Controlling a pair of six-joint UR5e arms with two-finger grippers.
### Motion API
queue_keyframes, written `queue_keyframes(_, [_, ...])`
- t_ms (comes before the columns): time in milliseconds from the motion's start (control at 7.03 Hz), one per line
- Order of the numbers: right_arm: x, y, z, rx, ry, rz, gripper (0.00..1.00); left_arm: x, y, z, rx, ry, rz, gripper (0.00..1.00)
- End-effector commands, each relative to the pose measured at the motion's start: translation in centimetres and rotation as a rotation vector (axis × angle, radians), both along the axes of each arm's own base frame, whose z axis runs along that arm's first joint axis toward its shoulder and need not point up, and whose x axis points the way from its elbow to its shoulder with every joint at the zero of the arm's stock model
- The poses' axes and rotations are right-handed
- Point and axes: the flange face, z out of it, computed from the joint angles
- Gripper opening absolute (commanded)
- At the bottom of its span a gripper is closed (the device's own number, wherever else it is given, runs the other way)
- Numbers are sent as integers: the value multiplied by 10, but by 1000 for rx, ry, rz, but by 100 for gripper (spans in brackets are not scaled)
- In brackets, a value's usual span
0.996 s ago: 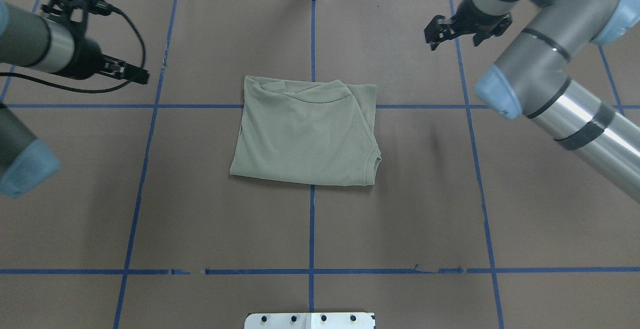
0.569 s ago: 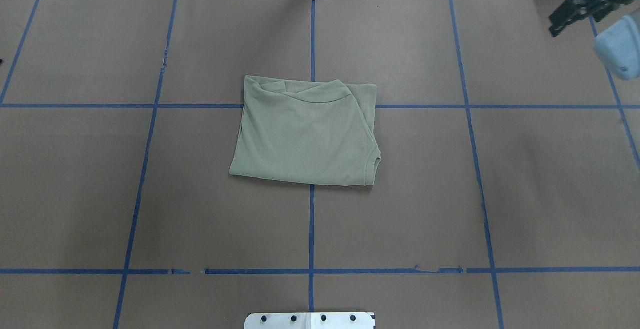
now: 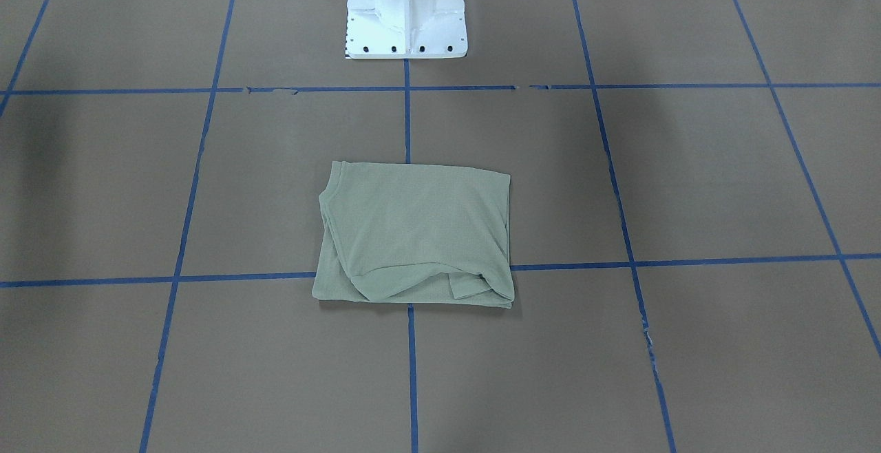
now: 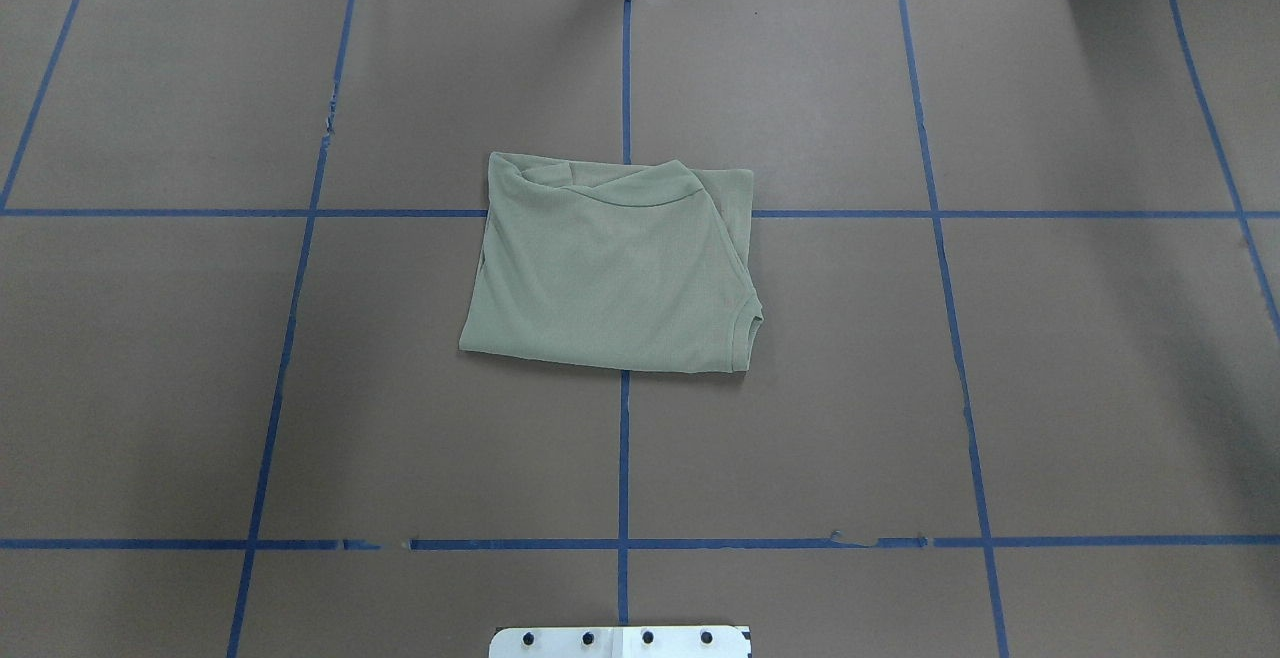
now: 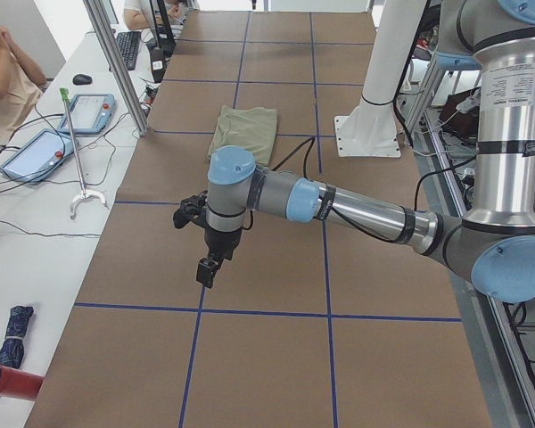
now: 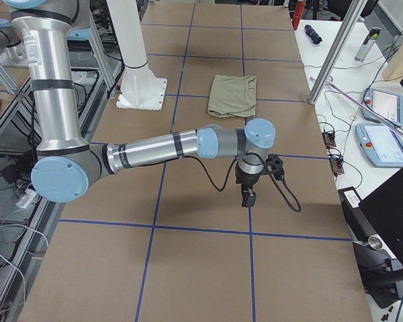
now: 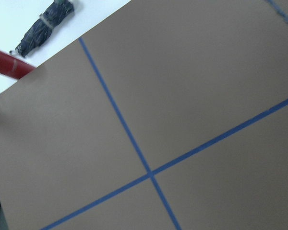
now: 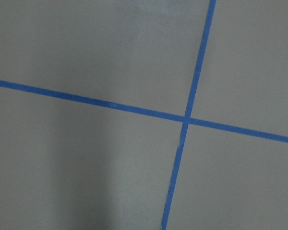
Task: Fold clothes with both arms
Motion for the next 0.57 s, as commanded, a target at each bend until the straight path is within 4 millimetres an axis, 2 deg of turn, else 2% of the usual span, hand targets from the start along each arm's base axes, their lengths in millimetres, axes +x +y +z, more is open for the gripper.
queue_keyframes(0, [13, 21, 18, -37, -13, 27, 100, 10, 12, 38, -140, 198, 5, 100])
queue_keyframes(285, [10, 19, 13, -34, -57, 28, 100, 14, 20, 44, -193, 236, -32, 100])
queue_keyframes(427, [11, 24, 19, -43, -51, 27, 100, 14, 24, 49, -200, 236, -33, 100])
